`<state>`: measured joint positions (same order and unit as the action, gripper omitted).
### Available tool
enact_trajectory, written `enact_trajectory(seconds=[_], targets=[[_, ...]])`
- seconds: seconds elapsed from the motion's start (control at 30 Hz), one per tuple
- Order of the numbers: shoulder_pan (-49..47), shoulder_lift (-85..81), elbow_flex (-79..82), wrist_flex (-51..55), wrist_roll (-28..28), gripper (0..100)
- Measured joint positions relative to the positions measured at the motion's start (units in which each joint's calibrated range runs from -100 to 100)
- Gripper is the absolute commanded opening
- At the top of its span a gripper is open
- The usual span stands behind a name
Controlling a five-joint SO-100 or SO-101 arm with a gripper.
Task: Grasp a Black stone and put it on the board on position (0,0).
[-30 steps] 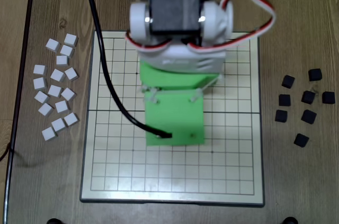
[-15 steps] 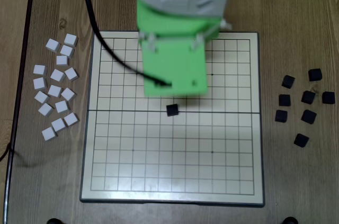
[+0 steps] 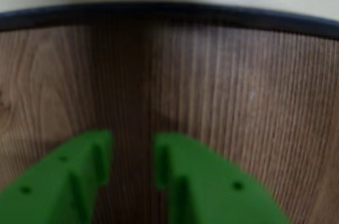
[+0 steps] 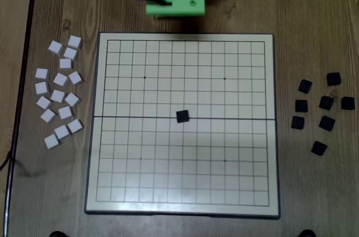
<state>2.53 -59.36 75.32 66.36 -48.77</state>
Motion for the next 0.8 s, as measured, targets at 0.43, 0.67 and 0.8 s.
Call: enact_trajectory(seconds=[0.43, 0.67, 0.8], targets=[[-0.8, -24.0, 20.9, -0.5, 0.3, 6], [-0.3, -29.7, 24.1, 4.0, 3.4, 6], [0.4, -30.5, 24.1, 5.2, 5.3, 6]])
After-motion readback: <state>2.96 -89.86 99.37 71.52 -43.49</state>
